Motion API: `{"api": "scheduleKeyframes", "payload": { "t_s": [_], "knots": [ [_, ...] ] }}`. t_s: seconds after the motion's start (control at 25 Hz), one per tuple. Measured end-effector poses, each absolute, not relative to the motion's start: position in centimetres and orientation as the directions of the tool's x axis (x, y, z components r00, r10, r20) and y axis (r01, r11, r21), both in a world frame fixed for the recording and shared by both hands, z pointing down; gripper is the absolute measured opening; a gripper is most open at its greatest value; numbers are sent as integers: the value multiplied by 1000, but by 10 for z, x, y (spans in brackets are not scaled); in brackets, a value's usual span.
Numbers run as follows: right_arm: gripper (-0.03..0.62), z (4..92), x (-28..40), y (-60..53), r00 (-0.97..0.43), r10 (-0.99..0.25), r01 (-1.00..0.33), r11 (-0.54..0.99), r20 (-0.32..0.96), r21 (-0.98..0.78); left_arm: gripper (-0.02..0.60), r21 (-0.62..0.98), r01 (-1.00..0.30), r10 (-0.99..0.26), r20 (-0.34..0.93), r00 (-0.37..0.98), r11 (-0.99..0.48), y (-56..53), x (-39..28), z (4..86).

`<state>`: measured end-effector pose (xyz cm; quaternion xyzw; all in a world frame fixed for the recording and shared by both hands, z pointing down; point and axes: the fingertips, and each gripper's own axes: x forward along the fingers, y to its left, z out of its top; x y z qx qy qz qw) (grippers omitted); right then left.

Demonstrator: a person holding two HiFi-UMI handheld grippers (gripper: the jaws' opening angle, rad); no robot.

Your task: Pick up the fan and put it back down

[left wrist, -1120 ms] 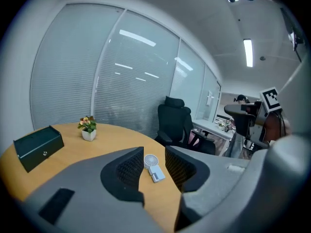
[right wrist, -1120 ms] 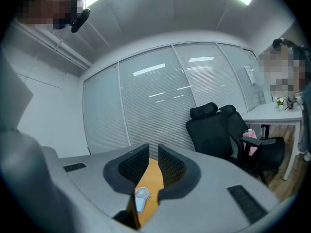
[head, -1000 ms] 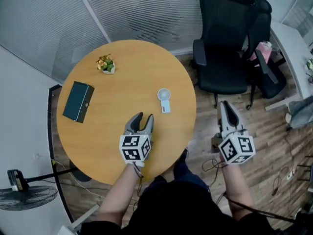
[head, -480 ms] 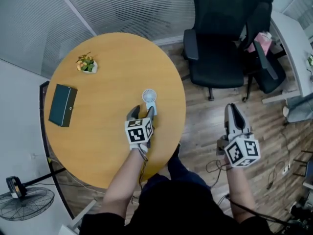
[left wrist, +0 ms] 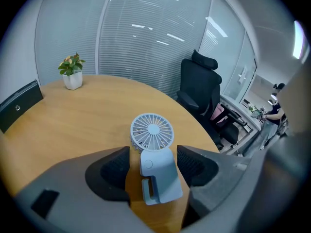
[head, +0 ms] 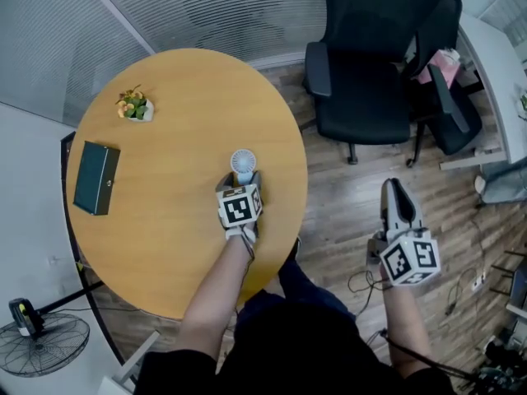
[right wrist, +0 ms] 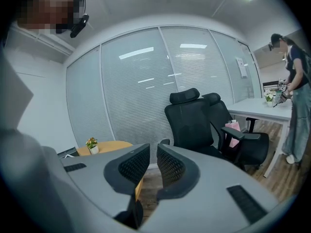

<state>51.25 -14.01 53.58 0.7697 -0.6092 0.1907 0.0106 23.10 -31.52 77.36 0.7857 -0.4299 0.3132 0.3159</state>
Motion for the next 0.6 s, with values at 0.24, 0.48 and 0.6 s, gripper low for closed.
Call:
{"api": "scheduleKeyframes", "payload": {
  "t_s": [0.24, 0.48, 0.6],
  "knots": [
    [52, 545, 523, -134, 193, -926, -937, -273, 326, -220, 291, 162, -872, -503, 762, 408, -462, -329, 243, 776],
    [47, 548, 525, -134, 197, -923, -933, -279, 329, -225, 249, 132, -866, -495, 775, 393, -482, -330, 243, 779],
    [45, 548, 520, -136, 187, -926, -936, -269, 328, -227, 239, 151, -853, -489, 764, 422, -499, -329, 244, 775]
  ]
}}
